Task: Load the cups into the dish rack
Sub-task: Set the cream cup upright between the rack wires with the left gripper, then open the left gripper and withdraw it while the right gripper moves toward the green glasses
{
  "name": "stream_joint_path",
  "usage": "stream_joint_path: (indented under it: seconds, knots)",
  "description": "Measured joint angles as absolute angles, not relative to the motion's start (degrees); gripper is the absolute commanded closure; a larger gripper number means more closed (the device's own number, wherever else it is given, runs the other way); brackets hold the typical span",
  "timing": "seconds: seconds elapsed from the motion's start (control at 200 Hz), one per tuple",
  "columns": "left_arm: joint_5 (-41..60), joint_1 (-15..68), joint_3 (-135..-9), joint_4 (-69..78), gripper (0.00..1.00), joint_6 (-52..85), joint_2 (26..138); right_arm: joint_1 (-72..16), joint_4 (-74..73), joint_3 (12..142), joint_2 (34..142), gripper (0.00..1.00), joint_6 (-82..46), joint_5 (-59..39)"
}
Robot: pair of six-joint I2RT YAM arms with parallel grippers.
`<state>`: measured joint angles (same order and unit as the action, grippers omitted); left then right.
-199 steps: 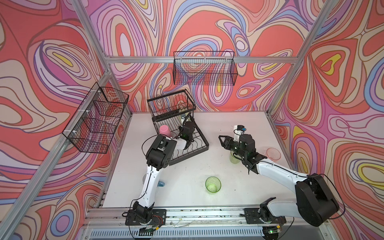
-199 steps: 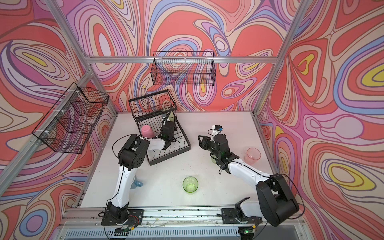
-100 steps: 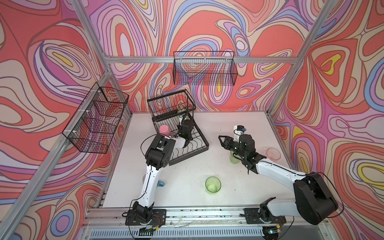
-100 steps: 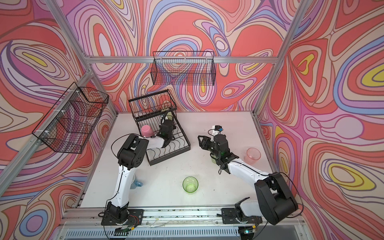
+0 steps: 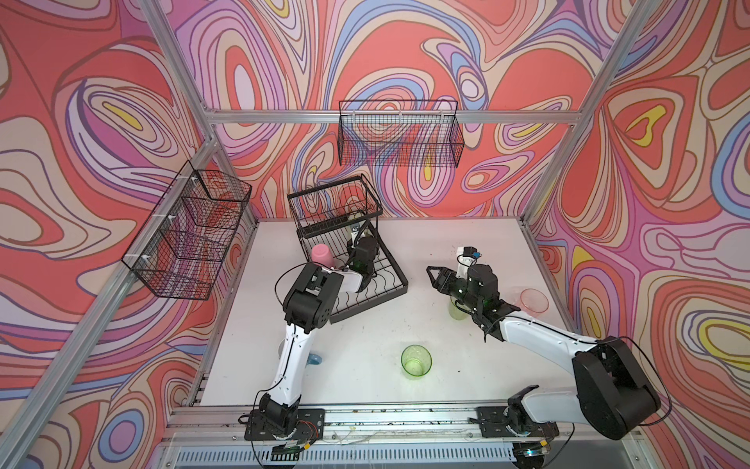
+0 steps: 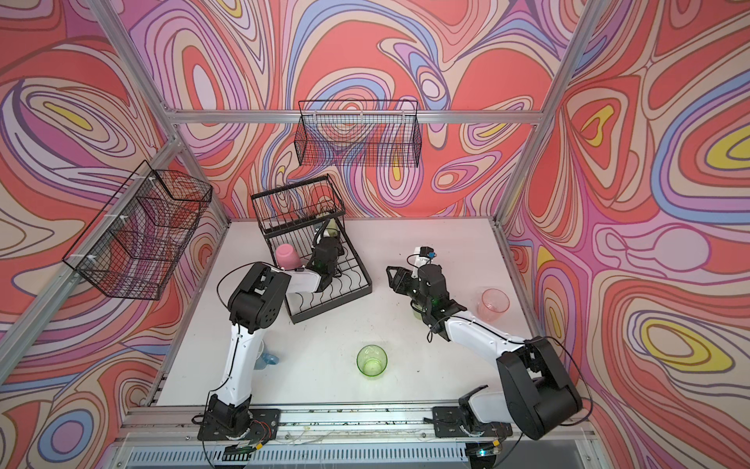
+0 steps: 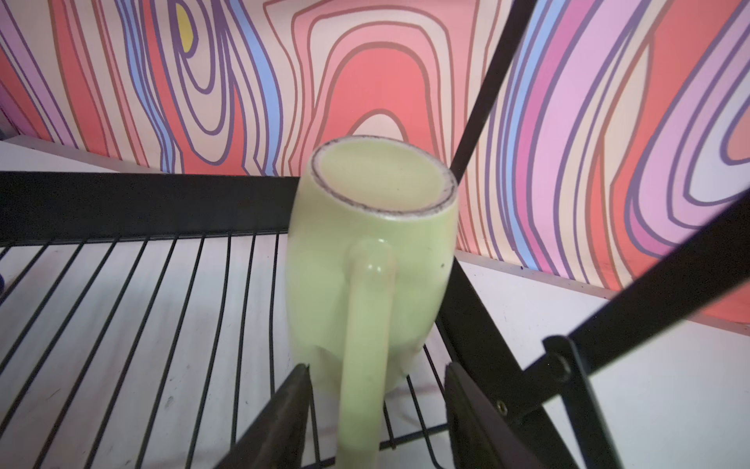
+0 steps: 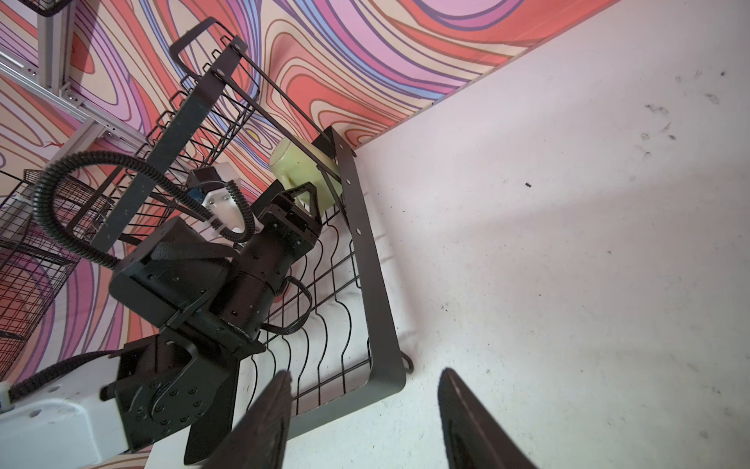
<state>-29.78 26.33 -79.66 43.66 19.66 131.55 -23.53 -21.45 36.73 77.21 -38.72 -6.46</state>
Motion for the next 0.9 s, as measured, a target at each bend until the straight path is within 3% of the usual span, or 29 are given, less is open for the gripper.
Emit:
stream_joint_path:
  seconds: [0.225,0.676,0.901]
  knots:
    - [-29.1,28.2,-75.3,45.4,0.27,17.6,127.9,-23.5,-20.1,36.3,74.2,0.35,-38.7,-6.3]
    - [-28.3,32.6,-65.1,47.9,0.21,13.6,120.0,-23.4,-12.4,35.6,67.4,0.22,-37.6,-5.3]
    - [-28.4,34.9,-57.5,48.3,0.15,12.2,114.0,-23.4,-3.4,38.8,67.4,0.20,-35.6,-5.2]
